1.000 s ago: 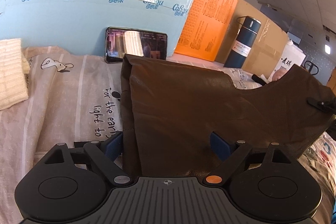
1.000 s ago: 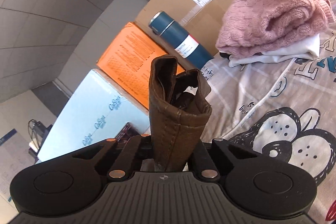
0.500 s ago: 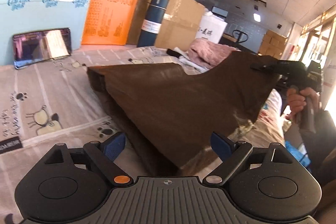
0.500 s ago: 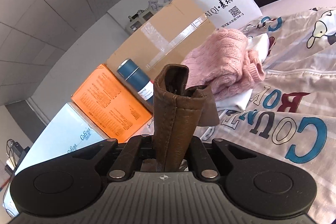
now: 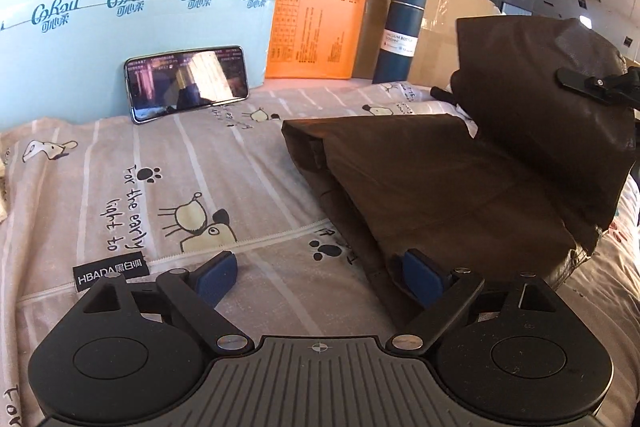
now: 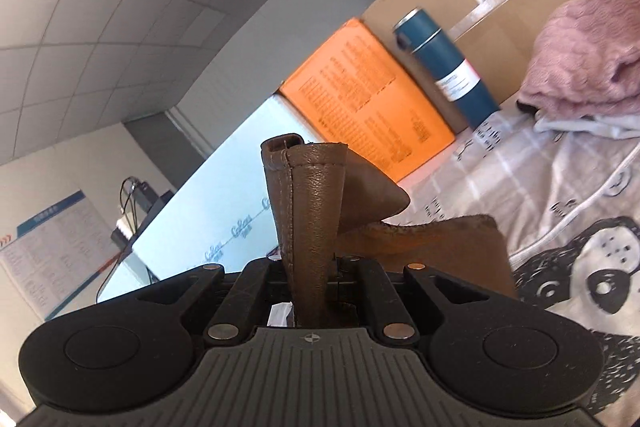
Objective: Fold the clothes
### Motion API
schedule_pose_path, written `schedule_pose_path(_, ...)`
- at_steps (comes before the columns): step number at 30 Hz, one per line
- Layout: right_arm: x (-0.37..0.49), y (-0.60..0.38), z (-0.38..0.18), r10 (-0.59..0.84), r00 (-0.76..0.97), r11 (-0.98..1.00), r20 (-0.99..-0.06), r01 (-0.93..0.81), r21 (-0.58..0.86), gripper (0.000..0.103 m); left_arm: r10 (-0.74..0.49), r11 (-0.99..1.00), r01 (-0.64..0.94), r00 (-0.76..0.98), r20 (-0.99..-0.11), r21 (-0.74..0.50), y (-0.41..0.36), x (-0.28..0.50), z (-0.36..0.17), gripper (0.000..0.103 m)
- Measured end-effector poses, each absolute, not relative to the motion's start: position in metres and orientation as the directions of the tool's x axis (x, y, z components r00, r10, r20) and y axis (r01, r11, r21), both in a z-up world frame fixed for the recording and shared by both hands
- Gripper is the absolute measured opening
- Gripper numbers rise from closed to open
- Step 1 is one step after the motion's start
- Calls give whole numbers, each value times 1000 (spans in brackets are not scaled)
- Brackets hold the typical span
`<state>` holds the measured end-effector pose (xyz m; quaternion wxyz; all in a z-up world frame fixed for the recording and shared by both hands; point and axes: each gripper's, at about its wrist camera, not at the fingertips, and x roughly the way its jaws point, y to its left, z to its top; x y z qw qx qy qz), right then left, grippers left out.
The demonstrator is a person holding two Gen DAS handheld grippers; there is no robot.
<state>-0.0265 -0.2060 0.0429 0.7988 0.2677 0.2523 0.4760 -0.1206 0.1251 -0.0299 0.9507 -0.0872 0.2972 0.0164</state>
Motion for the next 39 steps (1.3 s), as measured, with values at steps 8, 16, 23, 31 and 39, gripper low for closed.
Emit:
schedule_pose_path(8, -56, -151, 18, 887, 304, 449, -346, -740, 501, 29, -37, 981, -76, 832, -554, -180, 126, -122, -29, 93)
schedule_pose_path(16, -85, -137, 8, 927, 140, 291, -347, -854, 432, 85, -35, 965, -84, 898, -439, -248, 135, -132, -19, 94)
schedule_pose_path(23, -92, -115, -7, 896, 39, 256, -442, -860, 442, 93, -40, 960, -88, 896, -442, -266, 137, -130, -20, 94)
schedule_pose_path(31, -87, -141, 12, 945, 62, 207, -321, -872, 443, 96, -55, 946, -91, 900, -432, -310, 143, -132, -21, 94)
schedule_pose_path(39, -45, -200, 30, 883, 369, 464, -289, -778, 424, 99, -184, 888, -38, 884, -429, -459, 144, -130, -20, 101)
